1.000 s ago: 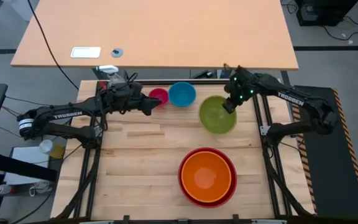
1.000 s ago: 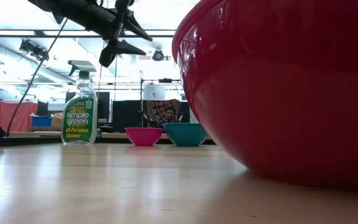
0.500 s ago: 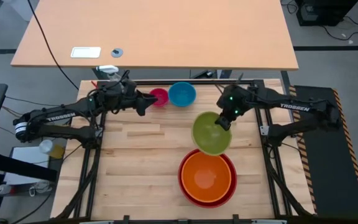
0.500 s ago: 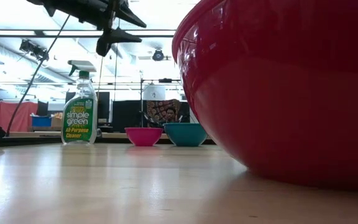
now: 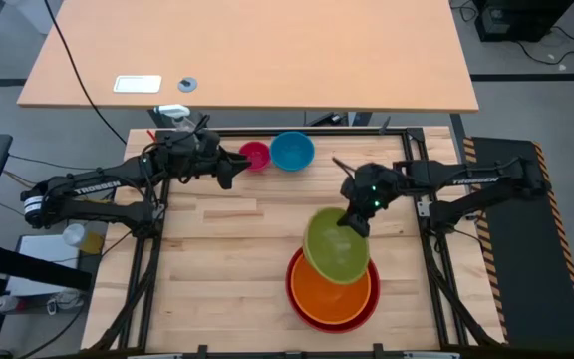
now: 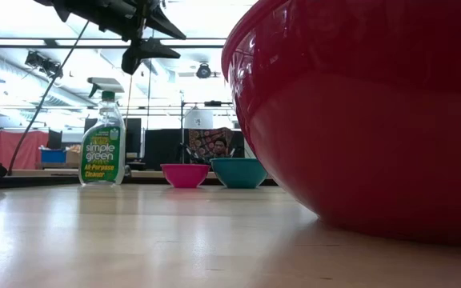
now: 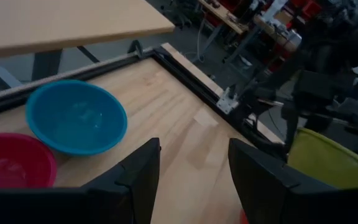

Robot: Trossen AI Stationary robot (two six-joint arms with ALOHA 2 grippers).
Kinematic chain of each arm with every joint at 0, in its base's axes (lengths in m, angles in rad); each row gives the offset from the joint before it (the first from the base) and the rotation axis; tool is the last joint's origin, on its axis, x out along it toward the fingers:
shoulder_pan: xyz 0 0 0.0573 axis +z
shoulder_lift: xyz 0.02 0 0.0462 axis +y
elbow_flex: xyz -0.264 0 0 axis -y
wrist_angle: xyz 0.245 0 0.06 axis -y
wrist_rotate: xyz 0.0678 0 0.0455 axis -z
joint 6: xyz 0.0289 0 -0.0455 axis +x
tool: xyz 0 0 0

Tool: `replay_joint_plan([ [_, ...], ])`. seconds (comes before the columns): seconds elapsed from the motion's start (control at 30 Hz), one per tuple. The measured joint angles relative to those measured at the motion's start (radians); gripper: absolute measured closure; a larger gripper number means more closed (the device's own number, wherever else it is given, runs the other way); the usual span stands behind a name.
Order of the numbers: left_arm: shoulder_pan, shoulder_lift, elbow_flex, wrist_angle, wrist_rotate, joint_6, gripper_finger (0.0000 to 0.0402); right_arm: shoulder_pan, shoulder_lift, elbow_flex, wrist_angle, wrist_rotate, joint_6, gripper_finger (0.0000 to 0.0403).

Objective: Nest bowls inside each other by size order
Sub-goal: Stack the green bowl into the orange bowl

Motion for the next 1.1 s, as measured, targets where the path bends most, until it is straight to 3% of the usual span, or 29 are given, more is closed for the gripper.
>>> replay_joint_plan([
  [0.43, 0.000, -0.009, 0.000, 0.003, 0.053, -0.003, 0.0209, 0.201, 0.017, 0.000, 0.042, 0.007, 0.158, 0.0382],
  [0.73, 0.000, -0.011, 0.000, 0.003, 0.102, -0.003, 0.0209, 0.340, 0.095, 0.000, 0.051, 0.186, 0.300, 0.0382],
  [0.9, -0.001, -0.011, 0.000, 0.002, 0.107, -0.003, 0.0209, 0.365, 0.135, 0.000, -0.047, 0.323, 0.393, 0.0382],
  [1.1, -0.001, -0.011, 0.000, 0.003, 0.109, -0.011, 0.0209, 0.341, 0.155, 0.000, -0.175, 0.350, 0.488, 0.0379],
])
